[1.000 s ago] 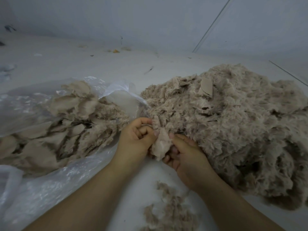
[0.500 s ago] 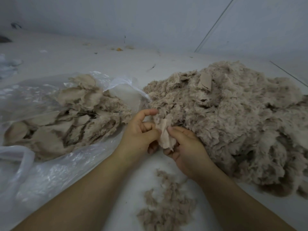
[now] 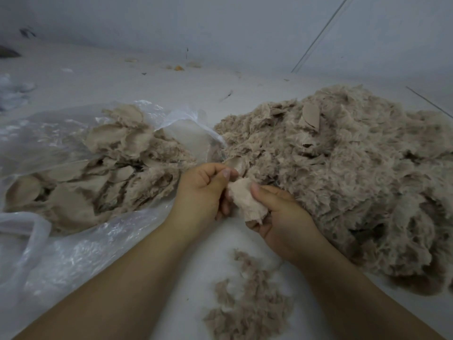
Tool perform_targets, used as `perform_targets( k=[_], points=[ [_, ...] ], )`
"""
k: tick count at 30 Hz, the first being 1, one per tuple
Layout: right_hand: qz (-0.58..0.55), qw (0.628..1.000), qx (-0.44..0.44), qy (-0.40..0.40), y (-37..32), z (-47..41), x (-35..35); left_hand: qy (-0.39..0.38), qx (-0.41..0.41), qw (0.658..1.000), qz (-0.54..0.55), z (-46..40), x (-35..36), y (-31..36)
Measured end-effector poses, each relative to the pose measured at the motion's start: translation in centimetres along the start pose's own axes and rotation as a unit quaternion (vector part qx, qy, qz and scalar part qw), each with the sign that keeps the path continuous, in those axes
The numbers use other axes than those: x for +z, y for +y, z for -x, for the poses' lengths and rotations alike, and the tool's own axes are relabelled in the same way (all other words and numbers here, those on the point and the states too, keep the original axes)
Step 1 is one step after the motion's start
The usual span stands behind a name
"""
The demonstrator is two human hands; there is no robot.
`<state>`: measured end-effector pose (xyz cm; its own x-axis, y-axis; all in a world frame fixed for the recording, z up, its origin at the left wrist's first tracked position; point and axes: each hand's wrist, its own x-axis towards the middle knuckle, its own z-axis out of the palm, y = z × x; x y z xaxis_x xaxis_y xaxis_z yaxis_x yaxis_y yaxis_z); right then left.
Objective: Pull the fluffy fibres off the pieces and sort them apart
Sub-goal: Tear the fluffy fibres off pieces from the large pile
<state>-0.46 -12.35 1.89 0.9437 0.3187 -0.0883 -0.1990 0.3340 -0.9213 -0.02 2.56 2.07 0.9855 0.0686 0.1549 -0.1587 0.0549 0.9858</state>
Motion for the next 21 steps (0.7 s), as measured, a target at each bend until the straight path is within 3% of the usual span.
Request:
perform_targets(
  k=[4,12,21],
  points=[
    [-0.034,0.999,-0.011,-0.036,0.1,0.1,-0.2,0.012,-0.002,1.0,0.008,-0.2,-0.4,0.3],
    [-0.025,1.0,-0.011,-0.001,0.5,0.0,0.3,0.073,-0.015,0.997,0.035,-0.5,-0.4,0.4],
    [-0.045,0.998,0.009,0.052,0.2,0.2,0.5,0.036,-0.004,0.994,0.1,-0.1,-0.7,1.5]
  ],
)
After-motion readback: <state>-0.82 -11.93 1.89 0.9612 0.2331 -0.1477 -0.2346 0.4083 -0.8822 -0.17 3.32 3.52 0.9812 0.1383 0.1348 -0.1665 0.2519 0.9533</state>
